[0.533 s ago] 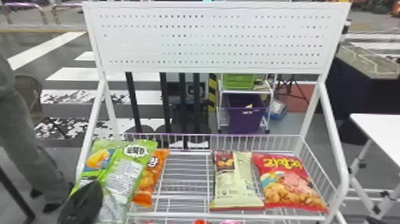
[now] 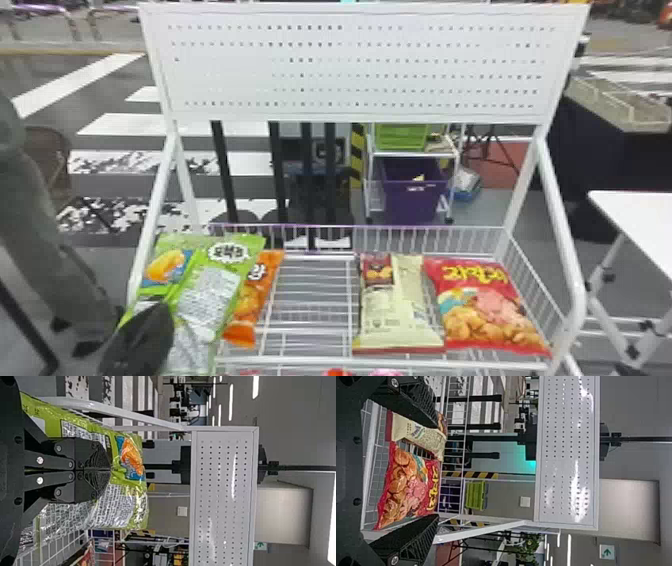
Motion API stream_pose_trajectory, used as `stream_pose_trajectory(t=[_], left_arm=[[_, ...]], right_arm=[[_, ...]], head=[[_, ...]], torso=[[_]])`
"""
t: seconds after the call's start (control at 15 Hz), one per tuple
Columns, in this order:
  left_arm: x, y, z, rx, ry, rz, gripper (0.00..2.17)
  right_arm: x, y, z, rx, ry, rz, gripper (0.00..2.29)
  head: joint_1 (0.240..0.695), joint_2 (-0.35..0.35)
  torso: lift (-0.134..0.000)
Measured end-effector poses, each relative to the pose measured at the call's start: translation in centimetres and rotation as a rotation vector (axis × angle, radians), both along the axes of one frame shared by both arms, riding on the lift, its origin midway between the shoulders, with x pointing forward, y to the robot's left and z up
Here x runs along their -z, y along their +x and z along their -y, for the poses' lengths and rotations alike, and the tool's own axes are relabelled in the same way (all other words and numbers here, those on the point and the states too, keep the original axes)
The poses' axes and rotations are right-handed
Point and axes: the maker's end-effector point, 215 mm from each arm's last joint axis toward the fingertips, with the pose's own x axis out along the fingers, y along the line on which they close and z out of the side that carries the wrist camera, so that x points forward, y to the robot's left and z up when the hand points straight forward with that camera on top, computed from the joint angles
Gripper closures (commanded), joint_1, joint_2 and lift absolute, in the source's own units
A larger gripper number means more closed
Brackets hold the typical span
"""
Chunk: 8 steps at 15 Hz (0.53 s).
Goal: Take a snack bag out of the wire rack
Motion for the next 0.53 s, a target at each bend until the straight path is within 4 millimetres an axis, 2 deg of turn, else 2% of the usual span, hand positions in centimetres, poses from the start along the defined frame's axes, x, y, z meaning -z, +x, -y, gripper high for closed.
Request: stream_pose_trajectory(t=[0.53], left_arm=[[0.02, -0.01, 0.10, 0.002, 0.000, 0.000, 1.70]], right_arm=[[0.41, 0.27, 0.07, 0.000, 0.002, -0.003, 0.09]], head=[[0.499, 0.000]], torso=[[0.000]])
